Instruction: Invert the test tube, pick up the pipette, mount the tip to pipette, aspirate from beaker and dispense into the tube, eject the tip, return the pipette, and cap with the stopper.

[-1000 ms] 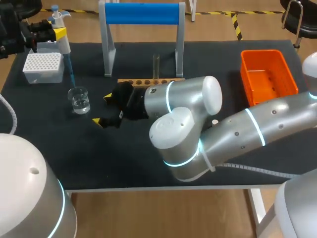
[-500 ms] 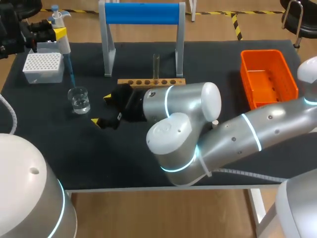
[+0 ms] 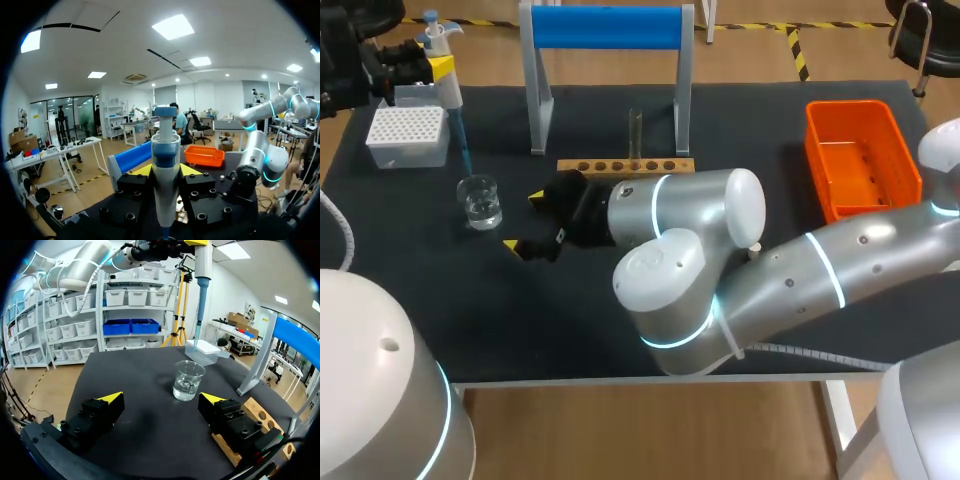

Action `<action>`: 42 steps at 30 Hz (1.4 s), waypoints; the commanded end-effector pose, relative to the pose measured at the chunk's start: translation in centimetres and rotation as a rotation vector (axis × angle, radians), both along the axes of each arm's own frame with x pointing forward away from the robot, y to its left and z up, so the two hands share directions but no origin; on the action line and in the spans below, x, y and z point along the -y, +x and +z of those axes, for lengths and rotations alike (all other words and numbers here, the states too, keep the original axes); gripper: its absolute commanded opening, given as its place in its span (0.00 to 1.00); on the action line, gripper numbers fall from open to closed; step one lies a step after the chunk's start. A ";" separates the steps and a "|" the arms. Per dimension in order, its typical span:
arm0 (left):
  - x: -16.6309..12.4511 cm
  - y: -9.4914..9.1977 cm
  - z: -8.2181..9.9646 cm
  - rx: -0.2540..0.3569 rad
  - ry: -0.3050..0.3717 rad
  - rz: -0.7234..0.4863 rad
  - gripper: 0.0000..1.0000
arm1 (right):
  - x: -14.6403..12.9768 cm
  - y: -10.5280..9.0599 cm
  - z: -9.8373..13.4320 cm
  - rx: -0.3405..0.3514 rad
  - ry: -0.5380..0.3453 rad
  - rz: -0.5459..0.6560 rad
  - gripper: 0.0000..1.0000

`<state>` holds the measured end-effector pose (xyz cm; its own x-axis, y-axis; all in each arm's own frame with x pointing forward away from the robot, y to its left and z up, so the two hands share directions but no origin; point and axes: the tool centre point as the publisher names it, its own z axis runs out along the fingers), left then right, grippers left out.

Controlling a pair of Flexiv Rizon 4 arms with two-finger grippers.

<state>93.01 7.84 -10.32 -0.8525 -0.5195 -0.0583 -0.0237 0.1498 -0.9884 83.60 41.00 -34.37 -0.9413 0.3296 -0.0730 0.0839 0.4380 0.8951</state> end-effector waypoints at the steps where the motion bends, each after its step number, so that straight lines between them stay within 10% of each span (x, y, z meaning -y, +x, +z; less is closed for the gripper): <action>1: 0.1 -0.1 0.0 0.002 0.000 0.003 0.00 | 0.0 0.0 0.0 0.000 -0.001 -0.001 1.00; 42: -0.2 1.0 -5.0 -0.029 -0.041 0.004 0.00 | 0.0 0.0 0.0 0.000 -0.001 -0.001 1.00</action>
